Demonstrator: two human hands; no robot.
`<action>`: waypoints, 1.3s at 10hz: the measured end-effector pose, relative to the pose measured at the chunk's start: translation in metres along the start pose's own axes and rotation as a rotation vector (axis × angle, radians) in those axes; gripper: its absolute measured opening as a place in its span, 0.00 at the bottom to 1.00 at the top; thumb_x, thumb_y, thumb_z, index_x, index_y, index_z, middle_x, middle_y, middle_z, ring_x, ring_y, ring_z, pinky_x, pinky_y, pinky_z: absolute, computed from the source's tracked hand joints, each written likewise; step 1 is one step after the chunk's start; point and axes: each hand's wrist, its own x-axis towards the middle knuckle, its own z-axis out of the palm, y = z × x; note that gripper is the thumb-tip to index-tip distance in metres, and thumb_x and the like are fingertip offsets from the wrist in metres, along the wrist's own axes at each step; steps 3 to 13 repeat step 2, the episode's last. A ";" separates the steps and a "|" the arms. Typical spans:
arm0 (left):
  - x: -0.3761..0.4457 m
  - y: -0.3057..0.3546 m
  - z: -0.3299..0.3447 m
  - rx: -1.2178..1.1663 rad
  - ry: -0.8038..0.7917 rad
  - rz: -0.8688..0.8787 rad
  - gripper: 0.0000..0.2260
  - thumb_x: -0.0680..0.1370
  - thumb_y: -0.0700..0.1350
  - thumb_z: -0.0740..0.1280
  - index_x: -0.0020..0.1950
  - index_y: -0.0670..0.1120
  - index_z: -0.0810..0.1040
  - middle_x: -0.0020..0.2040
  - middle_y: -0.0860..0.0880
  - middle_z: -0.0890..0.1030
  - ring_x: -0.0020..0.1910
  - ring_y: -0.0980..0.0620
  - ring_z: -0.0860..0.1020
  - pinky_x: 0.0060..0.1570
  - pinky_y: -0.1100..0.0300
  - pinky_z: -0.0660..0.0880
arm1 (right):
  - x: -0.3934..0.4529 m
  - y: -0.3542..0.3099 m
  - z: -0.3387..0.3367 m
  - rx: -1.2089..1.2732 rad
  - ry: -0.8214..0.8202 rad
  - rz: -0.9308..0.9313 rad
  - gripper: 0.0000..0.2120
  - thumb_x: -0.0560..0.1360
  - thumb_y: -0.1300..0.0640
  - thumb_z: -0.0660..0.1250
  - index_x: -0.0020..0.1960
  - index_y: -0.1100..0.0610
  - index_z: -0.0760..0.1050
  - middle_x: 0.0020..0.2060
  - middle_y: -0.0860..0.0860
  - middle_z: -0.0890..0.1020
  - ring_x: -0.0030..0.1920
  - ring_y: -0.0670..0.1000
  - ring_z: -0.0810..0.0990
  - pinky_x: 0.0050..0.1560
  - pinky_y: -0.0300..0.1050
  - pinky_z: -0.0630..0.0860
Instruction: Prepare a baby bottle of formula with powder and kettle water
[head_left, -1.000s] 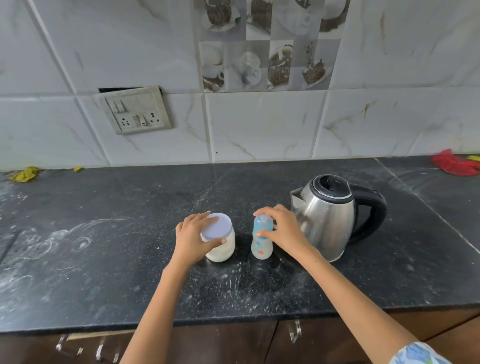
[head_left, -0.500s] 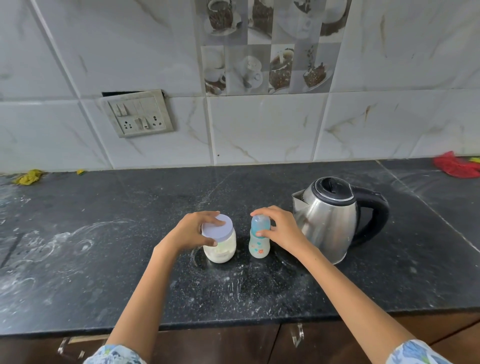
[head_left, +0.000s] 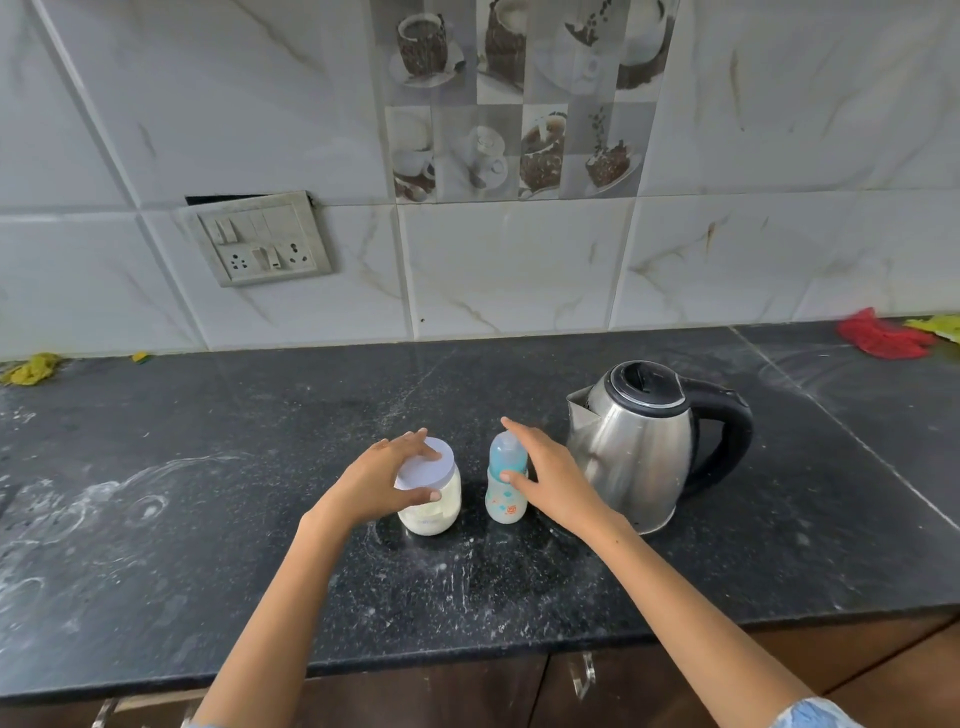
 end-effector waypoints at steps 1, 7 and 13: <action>-0.006 0.017 0.015 0.162 0.149 -0.003 0.39 0.70 0.74 0.44 0.70 0.50 0.68 0.77 0.49 0.54 0.76 0.52 0.51 0.73 0.55 0.48 | -0.016 -0.007 0.003 -0.146 0.100 -0.015 0.31 0.80 0.55 0.63 0.79 0.56 0.52 0.77 0.53 0.61 0.76 0.51 0.61 0.74 0.47 0.64; -0.008 0.028 0.022 0.220 0.275 -0.006 0.43 0.72 0.71 0.35 0.73 0.46 0.65 0.77 0.46 0.53 0.77 0.50 0.49 0.73 0.54 0.47 | -0.024 -0.012 0.002 -0.203 0.207 -0.066 0.29 0.82 0.55 0.60 0.79 0.60 0.52 0.78 0.55 0.58 0.78 0.52 0.57 0.76 0.46 0.58; -0.008 0.028 0.022 0.220 0.275 -0.006 0.43 0.72 0.71 0.35 0.73 0.46 0.65 0.77 0.46 0.53 0.77 0.50 0.49 0.73 0.54 0.47 | -0.024 -0.012 0.002 -0.203 0.207 -0.066 0.29 0.82 0.55 0.60 0.79 0.60 0.52 0.78 0.55 0.58 0.78 0.52 0.57 0.76 0.46 0.58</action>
